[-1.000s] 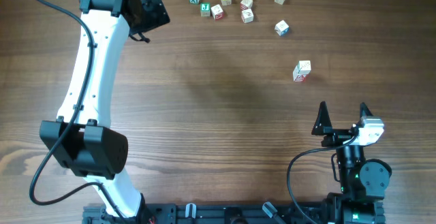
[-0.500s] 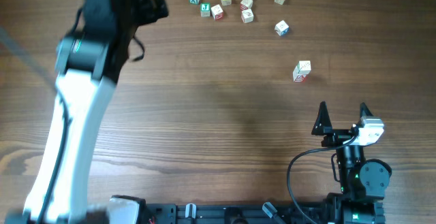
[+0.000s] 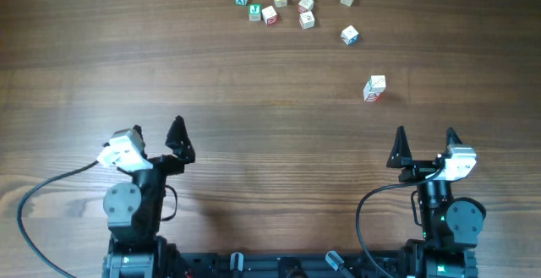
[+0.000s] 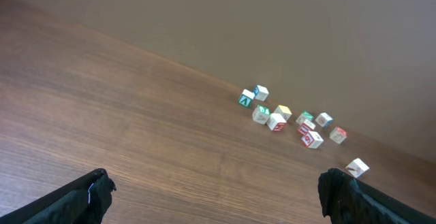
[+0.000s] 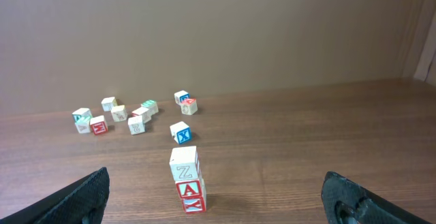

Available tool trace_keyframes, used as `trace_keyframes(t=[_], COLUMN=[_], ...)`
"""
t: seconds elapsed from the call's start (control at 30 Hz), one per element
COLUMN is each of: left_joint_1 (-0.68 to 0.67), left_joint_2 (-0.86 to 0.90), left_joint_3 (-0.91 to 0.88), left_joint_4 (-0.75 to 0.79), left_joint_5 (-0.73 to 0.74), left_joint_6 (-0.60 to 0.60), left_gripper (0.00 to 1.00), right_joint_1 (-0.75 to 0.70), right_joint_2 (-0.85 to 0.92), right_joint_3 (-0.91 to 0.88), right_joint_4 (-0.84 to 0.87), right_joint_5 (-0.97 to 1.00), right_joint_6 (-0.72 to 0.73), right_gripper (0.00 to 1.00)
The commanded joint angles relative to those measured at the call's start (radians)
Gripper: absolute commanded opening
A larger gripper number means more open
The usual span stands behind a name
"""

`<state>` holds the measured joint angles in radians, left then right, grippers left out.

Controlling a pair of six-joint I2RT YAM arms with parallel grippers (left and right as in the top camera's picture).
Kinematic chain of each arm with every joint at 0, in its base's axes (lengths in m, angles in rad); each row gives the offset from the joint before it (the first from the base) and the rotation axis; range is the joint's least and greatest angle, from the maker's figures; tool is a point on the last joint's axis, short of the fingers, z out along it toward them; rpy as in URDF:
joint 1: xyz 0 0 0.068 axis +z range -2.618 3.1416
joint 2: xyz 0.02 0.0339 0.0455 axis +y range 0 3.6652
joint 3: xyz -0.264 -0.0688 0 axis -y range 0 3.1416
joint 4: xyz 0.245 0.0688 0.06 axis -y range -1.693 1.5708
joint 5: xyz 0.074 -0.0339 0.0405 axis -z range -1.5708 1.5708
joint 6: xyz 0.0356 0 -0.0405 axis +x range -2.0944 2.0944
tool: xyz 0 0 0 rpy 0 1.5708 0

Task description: Form a tower

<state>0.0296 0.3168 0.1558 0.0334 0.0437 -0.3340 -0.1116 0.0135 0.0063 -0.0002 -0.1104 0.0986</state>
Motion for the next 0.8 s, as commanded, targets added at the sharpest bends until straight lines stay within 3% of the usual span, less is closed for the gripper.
trace_keyframes(t=[0.0,0.27,0.37,0.43,0.77], left_joint_1=[0.008,0.011,0.016,0.018,0.052], left_joint_2=[-0.058,-0.185,-0.226,-0.256,-0.260], left_joint_3=[-0.039,-0.149,-0.150,-0.150,-0.150], left_joint_4=[0.001,0.034,-0.008,-0.116,-0.111], left_joint_5=[0.011,-0.006,-0.012,-0.018,-0.015], left_joint_6=[0.066,0.065,0.069,0.069,0.121], left_gripper=[1.00,1.00,1.00,1.00,1.00], right_joint_1=[0.005,0.005,0.005,0.005,0.005], right_joint_2=[-0.009,-0.006,-0.006,-0.006,-0.006], right_joint_3=[-0.001,-0.001,-0.001,-0.001,-0.001], right_joint_4=[0.005,0.005,0.005,0.005,0.005], right_joint_5=[0.013,0.013,0.013,0.013,0.013], right_joint_6=[-0.018,-0.018,-0.018,-0.018,-0.018], right_gripper=[1.00,1.00,1.00,1.00,1.00])
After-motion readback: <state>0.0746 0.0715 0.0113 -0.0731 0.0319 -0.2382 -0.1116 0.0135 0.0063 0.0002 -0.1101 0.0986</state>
